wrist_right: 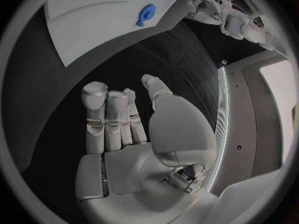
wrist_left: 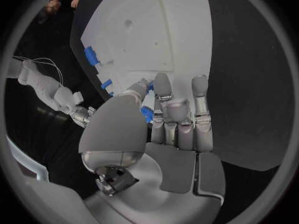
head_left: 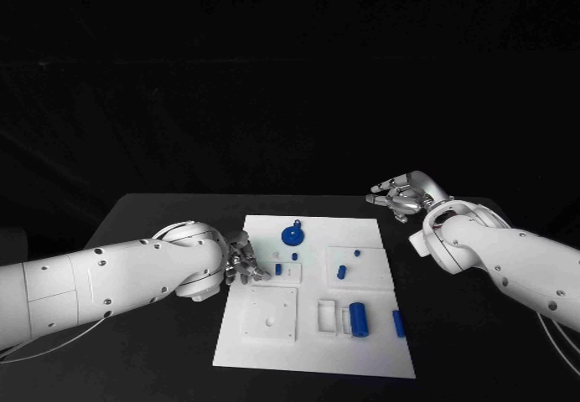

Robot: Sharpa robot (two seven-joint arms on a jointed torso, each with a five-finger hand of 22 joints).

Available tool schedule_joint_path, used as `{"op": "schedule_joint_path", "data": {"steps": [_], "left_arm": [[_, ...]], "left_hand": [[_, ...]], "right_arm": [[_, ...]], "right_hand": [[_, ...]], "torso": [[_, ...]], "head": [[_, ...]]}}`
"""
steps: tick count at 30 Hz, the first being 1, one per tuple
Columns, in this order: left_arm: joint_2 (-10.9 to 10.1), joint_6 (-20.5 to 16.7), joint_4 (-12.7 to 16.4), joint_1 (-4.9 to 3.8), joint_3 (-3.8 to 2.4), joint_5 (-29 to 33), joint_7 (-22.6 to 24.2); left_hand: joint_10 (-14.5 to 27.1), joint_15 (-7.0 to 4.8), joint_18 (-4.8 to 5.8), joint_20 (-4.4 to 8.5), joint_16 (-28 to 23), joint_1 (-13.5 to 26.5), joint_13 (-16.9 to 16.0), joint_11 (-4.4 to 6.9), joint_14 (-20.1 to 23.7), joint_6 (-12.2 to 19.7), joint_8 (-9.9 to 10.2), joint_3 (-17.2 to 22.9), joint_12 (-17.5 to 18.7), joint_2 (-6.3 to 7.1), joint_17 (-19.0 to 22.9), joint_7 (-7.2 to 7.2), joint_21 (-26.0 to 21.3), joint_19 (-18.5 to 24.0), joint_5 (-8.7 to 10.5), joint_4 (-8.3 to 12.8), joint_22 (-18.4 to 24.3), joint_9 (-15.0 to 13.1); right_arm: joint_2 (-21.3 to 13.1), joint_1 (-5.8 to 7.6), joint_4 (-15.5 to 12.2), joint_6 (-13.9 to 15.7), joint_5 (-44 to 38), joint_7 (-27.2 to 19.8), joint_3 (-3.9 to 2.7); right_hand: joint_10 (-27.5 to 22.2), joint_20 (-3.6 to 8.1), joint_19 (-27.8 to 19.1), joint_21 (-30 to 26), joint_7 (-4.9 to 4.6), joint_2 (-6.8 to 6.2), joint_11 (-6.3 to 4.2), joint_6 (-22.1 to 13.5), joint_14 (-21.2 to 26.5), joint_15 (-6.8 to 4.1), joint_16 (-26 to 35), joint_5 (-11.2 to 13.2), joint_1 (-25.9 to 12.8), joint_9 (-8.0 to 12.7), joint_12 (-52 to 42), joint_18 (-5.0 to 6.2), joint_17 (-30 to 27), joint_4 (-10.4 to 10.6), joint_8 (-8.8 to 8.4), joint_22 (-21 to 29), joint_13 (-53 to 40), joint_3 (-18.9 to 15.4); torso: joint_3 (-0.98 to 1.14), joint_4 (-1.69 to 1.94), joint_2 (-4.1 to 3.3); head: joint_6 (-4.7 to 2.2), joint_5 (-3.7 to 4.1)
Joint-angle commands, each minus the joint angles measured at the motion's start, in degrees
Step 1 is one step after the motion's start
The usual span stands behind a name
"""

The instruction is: Assemble the parts on the task board

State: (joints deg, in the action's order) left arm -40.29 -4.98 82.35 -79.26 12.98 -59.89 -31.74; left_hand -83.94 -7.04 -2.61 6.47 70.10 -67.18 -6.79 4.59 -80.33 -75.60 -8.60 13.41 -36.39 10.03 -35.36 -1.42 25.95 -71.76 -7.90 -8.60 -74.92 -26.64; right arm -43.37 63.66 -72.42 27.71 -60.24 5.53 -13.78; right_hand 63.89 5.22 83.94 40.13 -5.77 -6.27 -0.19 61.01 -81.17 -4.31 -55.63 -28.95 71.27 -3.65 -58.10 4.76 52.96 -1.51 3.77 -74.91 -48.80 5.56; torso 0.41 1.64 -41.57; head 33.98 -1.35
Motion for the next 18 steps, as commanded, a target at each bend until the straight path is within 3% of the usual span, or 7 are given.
{"op": "schedule_joint_path", "data": {"steps": [1,3,4,6,13,16,18], "left_arm": [[-0.15,-0.90,0.20,-0.14,-0.20,0.89,1.09],[-0.22,-0.84,0.22,-0.17,-0.26,0.92,1.10],[-0.30,-0.81,0.27,-0.19,-0.30,0.95,1.15],[-0.44,-0.83,0.40,-0.21,-0.33,0.98,1.26],[-1.66,-1.37,1.53,-0.25,-0.37,0.69,2.56],[-2.66,-1.79,2.52,-0.27,-0.38,0.32,3.82],[-3.23,-2.10,3.11,-0.31,-0.39,-0.15,4.77]], "left_hand": [[-2.89,0.00,0.83,0.39,-0.58,-0.23,0.29,-0.58,0.51,1.25,0.69,-0.44,0.58,0.42,0.62,0.47,-0.55,0.04,0.91,0.26,-0.93,0.50],[-2.87,0.01,0.98,0.46,-0.93,-0.23,0.46,-0.63,0.64,1.40,0.71,-0.68,0.80,0.43,1.05,0.56,-0.84,0.04,1.34,0.47,-0.94,0.82],[-2.87,0.06,1.08,0.53,-1.39,-0.17,0.64,-0.74,0.82,1.80,0.82,-0.92,1.13,0.48,1.63,0.79,-1.13,0.04,3.22,0.65,-0.92,1.11],[-2.82,0.20,1.27,0.62,-2.29,-0.32,0.98,-1.11,1.35,3.29,1.59,-1.35,1.98,0.70,2.71,1.45,-1.57,0.23,4.46,1.13,-0.86,1.87],[-2.66,0.58,2.01,0.70,-4.48,-2.00,2.17,-1.80,2.94,5.36,2.31,-3.53,6.20,0.46,4.61,2.56,-4.23,0.94,4.68,3.57,-0.64,5.83],[-2.02,0.90,2.56,0.66,-5.87,-3.16,2.76,-2.10,4.63,7.40,1.58,-4.49,9.43,-0.06,5.67,3.19,-6.28,1.75,4.63,4.96,-0.22,7.62],[-1.89,1.23,2.61,0.38,-7.23,-3.80,2.60,-2.13,5.11,8.72,-0.24,-5.62,13.04,-0.44,7.08,3.48,-8.16,1.87,4.63,5.97,0.49,9.96]], "right_arm": [[-0.07,-0.09,-0.04,-0.65,-0.34,-0.46,-0.03],[-0.10,-0.11,-0.06,-0.68,-0.32,-0.45,-0.03],[-0.12,-0.14,-0.08,-0.69,-0.30,-0.46,-0.03],[-0.16,-0.17,-0.13,-0.70,-0.27,-0.46,-0.03],[-0.52,-0.36,-0.43,-0.72,-0.21,-0.50,-0.03],[-0.78,-0.51,-0.60,-0.75,-0.18,-0.52,-0.03],[-0.90,-0.59,-0.67,-0.76,-0.15,-0.53,-0.03]], "right_hand": [[0.17,0.06,2.98,0.23,-0.09,-0.04,-0.01,-0.34,-0.40,0.09,0.26,-0.28,-0.43,0.06,-0.12,1.03,0.10,-0.22,-0.23,-4.72,0.04,-0.12],[0.17,0.06,2.98,0.23,-0.09,-0.04,-0.01,-0.34,-0.40,0.09,0.26,-0.28,-0.43,0.06,-0.12,1.03,0.10,-0.22,-0.23,-4.72,0.04,-0.12],[0.17,0.06,2.98,0.23,-0.09,-0.04,-0.01,-0.34,-0.40,0.09,0.26,-0.28,-0.43,0.06,-0.12,1.03,0.10,-0.22,-0.23,-4.72,0.04,-0.12],[0.17,0.06,2.98,0.23,-0.09,-0.04,-0.01,-0.34,-0.40,0.09,0.26,-0.28,-0.43,0.06,-0.12,1.03,0.10,-0.22,-0.23,-4.72,0.04,-0.12],[0.18,0.05,2.99,0.25,-0.08,-0.03,0.01,-0.35,-0.40,0.09,0.25,-0.33,-0.48,0.06,-0.12,1.04,0.12,-0.14,-0.22,-4.72,0.05,-0.29],[0.20,0.05,3.00,0.27,-0.11,-0.04,0.01,-0.46,-0.40,0.09,0.29,-0.40,-0.52,0.07,-0.14,1.04,0.09,-0.08,-0.25,-4.73,0.02,-0.42],[0.20,0.05,3.00,0.27,-0.11,-0.04,0.01,-0.46,-0.40,0.09,0.29,-0.40,-0.52,0.07,-0.14,1.04,0.09,-0.08,-0.25,-4.73,0.02,-0.42]], "torso": [[0.01,0.02,-0.02],[0.01,0.02,-0.01],[0.02,0.00,0.00],[0.03,-0.01,-0.02],[0.05,0.00,-0.03],[0.01,-0.03,-0.05],[0.02,0.01,-0.02]], "head": [[0.19,-0.13],[0.13,-0.11],[0.14,-0.10],[0.27,-0.09],[0.13,0.05],[0.14,0.06],[0.17,-0.01]]}}
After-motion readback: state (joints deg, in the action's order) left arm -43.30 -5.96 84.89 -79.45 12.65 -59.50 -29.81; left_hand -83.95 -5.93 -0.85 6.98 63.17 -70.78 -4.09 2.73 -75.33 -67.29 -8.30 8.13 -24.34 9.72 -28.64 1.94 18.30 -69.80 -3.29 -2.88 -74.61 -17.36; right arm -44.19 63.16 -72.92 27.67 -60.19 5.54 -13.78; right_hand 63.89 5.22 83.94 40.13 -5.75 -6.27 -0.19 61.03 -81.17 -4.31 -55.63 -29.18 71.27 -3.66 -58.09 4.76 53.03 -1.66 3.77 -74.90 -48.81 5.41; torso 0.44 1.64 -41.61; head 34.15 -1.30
